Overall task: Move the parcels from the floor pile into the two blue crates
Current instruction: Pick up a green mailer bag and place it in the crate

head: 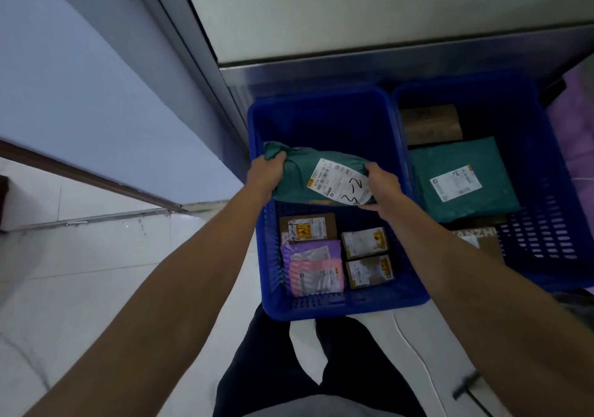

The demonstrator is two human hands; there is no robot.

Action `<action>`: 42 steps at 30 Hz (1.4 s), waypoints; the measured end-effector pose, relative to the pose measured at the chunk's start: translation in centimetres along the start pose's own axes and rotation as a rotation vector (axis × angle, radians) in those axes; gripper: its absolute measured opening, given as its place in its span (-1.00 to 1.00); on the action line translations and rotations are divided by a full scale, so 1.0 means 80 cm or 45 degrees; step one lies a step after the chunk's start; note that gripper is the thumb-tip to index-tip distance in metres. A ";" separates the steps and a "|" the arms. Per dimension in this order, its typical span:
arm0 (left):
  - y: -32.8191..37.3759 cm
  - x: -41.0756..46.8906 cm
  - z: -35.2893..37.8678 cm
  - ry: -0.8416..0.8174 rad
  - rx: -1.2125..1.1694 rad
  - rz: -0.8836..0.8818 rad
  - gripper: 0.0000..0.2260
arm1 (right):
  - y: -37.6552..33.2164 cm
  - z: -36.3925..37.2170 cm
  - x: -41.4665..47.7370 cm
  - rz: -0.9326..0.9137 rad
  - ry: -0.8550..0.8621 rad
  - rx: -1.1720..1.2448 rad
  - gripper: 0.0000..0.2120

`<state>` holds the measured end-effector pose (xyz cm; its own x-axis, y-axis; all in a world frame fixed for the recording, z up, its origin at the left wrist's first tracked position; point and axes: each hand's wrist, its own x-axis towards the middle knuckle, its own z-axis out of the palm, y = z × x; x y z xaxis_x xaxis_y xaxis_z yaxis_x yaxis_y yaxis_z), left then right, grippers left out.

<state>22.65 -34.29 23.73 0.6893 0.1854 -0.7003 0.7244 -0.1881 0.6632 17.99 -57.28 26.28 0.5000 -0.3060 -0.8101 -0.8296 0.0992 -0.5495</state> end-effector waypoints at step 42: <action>-0.240 0.263 0.143 0.155 0.903 -0.288 -0.29 | 0.216 0.111 0.356 -0.235 -0.077 -1.011 -0.47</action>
<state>23.14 -37.81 -6.74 0.5503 0.3911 -0.7377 0.6976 -0.7008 0.1489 20.10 -55.86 -8.09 0.6398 -0.1976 -0.7427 -0.6499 -0.6550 -0.3855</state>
